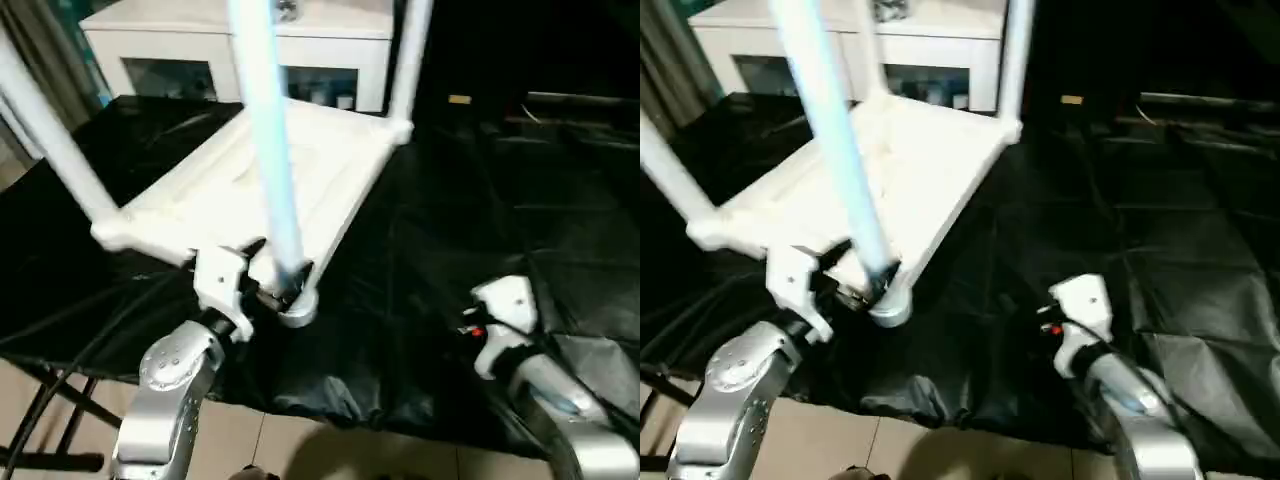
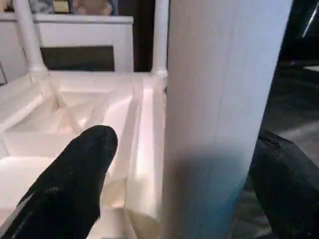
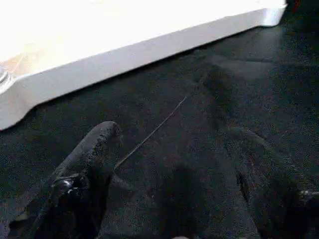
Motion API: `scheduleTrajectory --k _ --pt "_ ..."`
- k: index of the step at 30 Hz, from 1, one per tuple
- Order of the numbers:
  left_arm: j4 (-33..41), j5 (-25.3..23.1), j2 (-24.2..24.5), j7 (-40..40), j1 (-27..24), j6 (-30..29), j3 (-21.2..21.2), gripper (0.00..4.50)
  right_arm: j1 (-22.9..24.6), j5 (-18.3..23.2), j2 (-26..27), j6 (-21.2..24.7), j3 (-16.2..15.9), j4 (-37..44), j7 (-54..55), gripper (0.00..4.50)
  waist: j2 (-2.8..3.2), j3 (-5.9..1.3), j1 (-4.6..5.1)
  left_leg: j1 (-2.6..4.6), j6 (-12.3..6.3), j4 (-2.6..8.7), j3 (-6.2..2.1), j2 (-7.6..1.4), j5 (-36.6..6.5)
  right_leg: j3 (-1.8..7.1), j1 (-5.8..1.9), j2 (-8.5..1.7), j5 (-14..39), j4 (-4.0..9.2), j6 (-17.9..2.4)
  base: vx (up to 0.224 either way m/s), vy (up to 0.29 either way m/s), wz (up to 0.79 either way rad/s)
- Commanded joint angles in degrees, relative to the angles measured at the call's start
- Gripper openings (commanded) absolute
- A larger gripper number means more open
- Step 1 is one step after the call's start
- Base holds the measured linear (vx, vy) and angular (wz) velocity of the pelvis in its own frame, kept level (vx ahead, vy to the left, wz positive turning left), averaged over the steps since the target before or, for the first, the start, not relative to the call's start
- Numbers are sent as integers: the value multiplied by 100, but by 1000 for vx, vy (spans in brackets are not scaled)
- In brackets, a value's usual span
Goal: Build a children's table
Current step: Rotate leg to tighten
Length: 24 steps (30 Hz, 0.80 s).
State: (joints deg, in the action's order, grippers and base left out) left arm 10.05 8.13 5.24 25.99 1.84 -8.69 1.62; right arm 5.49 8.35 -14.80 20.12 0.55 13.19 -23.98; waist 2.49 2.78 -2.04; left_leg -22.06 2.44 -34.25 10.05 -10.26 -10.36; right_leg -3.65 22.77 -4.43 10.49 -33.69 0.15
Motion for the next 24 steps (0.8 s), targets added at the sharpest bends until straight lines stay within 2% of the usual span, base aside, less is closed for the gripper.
scheduleTrajectory --k 1,5,7,9,10,11,12,14,15,16,17,20,21,22,24 --pt "81 -28 2 16 87 -18 132 444 26 -37 -32 102 -1 89 76 370 -72 -262 4 77 -1 527 -147 -258 -2218 246 -129 -331 2586 567 -342 0 0 0" --pt "-268 -67 106 468 470 29 551 444 62 -8 -252 83 18 59 -127 370 -95 -293 -24 80 -75 502 -120 -258 -1904 272 -150 -327 2143 529 -435 0 0 0" --pt "-363 -27 84 565 576 -1 621 444 89 54 -313 44 17 97 -252 370 -82 -310 -35 51 -124 486 -109 -254 -1660 271 -197 -335 1761 476 -562 0 0 0" --pt "-707 22 20 902 895 45 850 444 181 458 -511 135 -15 288 -831 370 -87 -323 -57 75 -219 455 -89 -254 -1580 279 -199 -334 1593 481 -632 0 0 0" --pt "-959 36 -56 999 1094 25 943 444 237 661 -683 202 -84 420 -1203 370 -61 -320 -67 58 -266 454 -94 -255 -1521 277 -221 -331 1469 467 -689 0 0 0" --pt "-1037 22 -72 1010 1154 36 971 444 251 709 -736 212 -109 457 -1305 370 -68 -326 -77 58 -285 452 -95 -258 -1481 272 -235 -334 1418 459 -709 0 0 0" --pt "-1290 6 -147 1110 1349 96 1060 444 283 815 -911 206 -187 550 -1615 370 17 -327 -89 48 -295 448 -110 -266 -1417 270 -243 -345 1312 433 -759 0 0 0" --pt "-1534 14 -241 1202 1540 153 1125 444 284 906 -1052 213 -241 604 -1862 370 -34 -330 -95 66 -335 433 -96 -259 -1496 265 -251 -339 1434 474 -755 0 0 0" --pt "-1892 9 -378 1296 1823 268 1219 444 233 973 -1204 219 -307 607 -2093 370 4 -330 -106 53 -339 433 -104 -256 -1471 257 -266 -352 1458 473 -788 0 0 0" --pt "-2060 -2 -438 1326 1953 339 1261 444 199 984 -1253 218 -327 587 -2166 370 -22 -342 -120 68 -330 419 -104 -260 -1471 256 -269 -359 1486 474 -810 0 0 0" --pt "-2282 -17 -550 1321 2120 399 1285 444 145 989 -1292 224 -344 550 -2230 370 -27 -344 -116 42 -348 416 -110 -252 -1418 250 -283 -362 1477 465 -836 0 0 0" --pt "-2926 -117 -870 1224 2569 601 1317 444 26 950 -1384 191 -376 437 -2323 370 -47 -363 -119 55 -388 387 -101 -245 -1353 244 -283 -358 1445 471 -883 0 0 0" --pt "-3498 -195 -1114 1034 2910 827 1282 444 -33 960 -1430 193 -381 390 -2362 370 -63 -353 -117 29 -435 383 -100 -235 -1278 239 -291 -355 1378 470 -911 0 0 0" --pt "-3745 -204 -1217 950 3042 916 1246 444 -48 958 -1439 184 -378 381 -2355 370 -61 -374 -138 75 -449 357 -96 -239 -1287 239 -285 -360 1379 472 -924 0 0 0" --pt "-4017 -227 -1288 882 3179 1048 1218 444 -62 978 -1454 184 -375 372 -2358 370 -74 -379 -137 35 -489 360 -106 -239 -1168 232 -324 -374 1265 446 -958 0 0 0"
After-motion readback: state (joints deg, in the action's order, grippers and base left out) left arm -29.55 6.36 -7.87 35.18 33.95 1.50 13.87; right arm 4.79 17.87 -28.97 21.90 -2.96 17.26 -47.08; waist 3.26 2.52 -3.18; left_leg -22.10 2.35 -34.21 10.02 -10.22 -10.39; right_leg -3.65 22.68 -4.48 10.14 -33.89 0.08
